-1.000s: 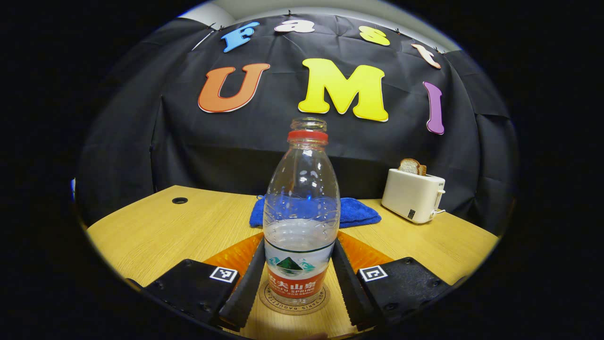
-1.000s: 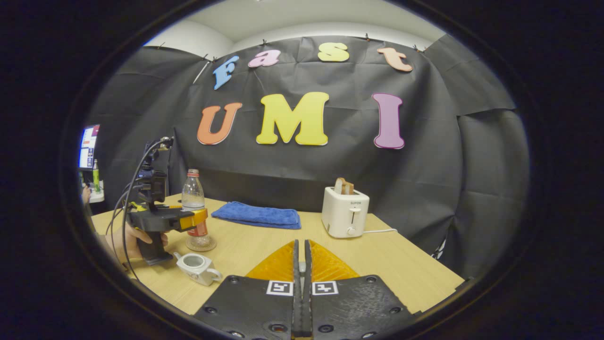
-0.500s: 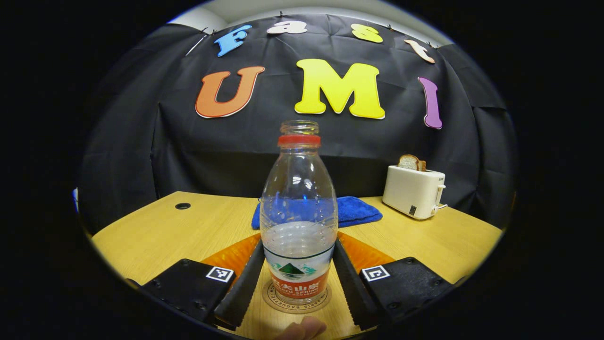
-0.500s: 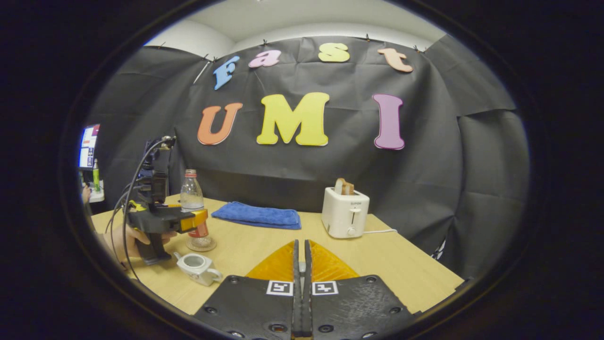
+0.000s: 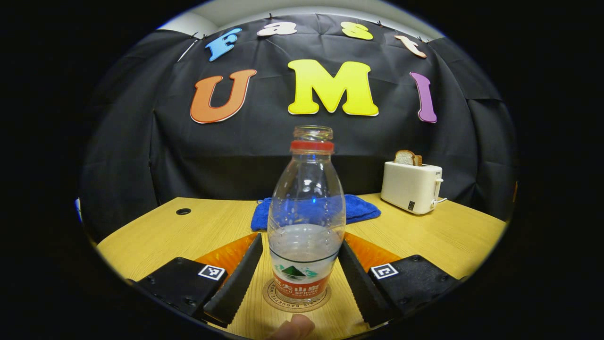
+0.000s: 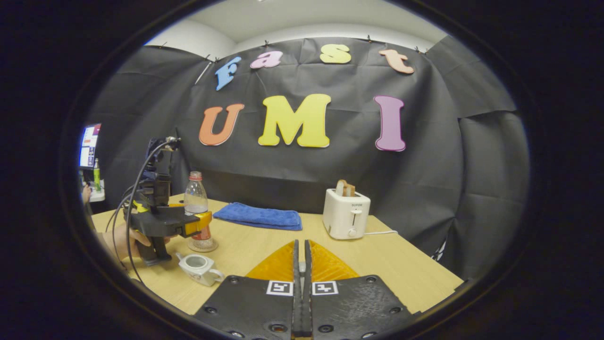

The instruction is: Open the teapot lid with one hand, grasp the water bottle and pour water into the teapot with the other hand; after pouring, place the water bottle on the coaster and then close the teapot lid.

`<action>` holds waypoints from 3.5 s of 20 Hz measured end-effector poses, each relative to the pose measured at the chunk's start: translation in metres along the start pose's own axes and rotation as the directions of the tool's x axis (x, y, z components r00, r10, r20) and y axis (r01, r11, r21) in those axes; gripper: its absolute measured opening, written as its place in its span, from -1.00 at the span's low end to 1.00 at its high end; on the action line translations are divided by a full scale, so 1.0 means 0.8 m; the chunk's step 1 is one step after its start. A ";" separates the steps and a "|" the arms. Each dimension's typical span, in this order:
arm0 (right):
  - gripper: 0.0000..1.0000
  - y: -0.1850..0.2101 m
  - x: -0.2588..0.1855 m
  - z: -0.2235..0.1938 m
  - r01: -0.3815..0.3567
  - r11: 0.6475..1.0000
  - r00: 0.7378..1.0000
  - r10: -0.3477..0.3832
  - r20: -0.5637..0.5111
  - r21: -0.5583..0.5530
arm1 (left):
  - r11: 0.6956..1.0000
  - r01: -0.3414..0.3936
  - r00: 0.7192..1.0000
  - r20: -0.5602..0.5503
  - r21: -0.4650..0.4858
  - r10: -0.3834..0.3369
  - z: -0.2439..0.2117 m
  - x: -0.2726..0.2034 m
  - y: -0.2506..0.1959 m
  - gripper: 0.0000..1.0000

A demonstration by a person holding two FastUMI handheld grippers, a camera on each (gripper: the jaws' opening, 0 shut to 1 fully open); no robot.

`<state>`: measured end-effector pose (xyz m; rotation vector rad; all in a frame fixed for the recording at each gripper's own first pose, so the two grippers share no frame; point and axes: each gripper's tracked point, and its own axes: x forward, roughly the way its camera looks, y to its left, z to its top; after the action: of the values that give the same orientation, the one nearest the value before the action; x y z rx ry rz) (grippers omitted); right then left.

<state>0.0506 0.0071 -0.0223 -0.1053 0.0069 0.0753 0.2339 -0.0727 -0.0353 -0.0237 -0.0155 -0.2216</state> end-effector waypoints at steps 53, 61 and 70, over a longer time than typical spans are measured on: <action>-0.99 0.253 0.080 -0.076 -0.367 0.925 0.919 0.377 -0.117 0.098 | 0.989 -0.122 0.991 0.041 -0.081 0.125 0.073 -0.298 0.120 0.93; -0.84 0.246 0.083 -0.073 -0.347 0.935 0.929 0.353 -0.108 0.073 | 0.993 -0.101 0.994 0.026 -0.060 0.103 0.068 -0.294 0.112 0.93; 0.32 0.207 0.037 0.010 -0.285 0.956 0.959 0.284 0.019 0.070 | 0.994 -0.098 0.995 0.031 -0.050 0.099 0.074 -0.300 0.106 0.93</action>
<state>0.0677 0.1743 -0.0323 -0.0310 0.0155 0.3635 0.0176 0.0638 0.0173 -0.0765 -0.0417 -0.1230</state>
